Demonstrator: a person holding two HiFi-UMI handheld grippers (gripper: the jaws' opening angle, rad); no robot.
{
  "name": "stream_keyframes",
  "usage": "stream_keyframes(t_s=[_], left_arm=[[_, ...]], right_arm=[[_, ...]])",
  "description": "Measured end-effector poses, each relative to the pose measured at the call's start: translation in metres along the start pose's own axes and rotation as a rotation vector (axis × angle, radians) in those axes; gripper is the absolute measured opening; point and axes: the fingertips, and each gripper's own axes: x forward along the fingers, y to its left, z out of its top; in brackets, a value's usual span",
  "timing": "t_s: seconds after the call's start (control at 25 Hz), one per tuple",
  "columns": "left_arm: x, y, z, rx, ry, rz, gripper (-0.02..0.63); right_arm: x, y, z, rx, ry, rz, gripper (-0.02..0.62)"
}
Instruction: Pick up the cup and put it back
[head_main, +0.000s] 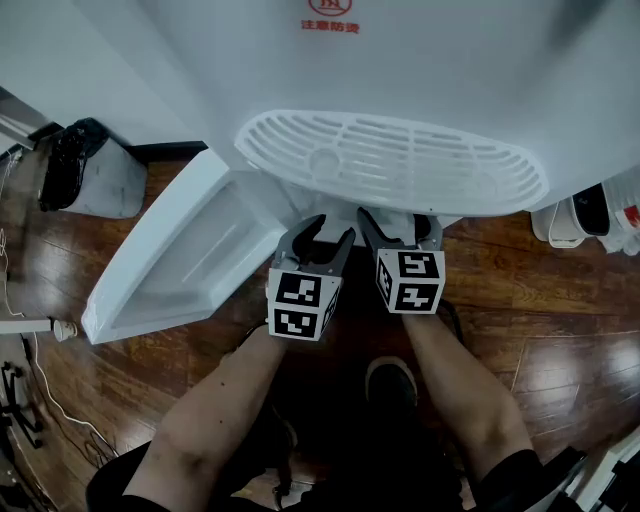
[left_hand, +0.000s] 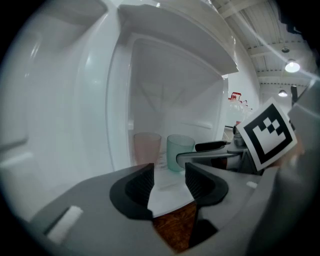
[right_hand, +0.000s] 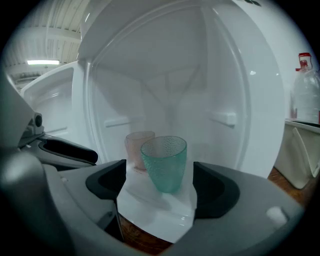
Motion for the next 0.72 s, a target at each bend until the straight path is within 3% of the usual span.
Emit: stream_keyframes(t_s=[0.28,0.48,0.6,0.72], left_arm=[[0.008,0.006,-0.005,0.082,0.028,0.008,0.318],[0.007,0.006,-0.006,0.071,0.032,-0.007,0.350],[0.009,0.001,-0.010,0.104,0.053,-0.040,0.432],[0.009,0.001,-0.010,0.106,0.053,-0.048,0.436]], right_arm=[[0.012,-0.002,0.000,-0.003,0.016,-0.026,0.413],[0.018,-0.002,0.000,0.003,0.024,-0.028,0.416],[0.021,-0.001,0.002,-0.001,0.023,-0.026,0.416],[0.025,-0.002,0.001,-0.001,0.030,-0.029,0.416]])
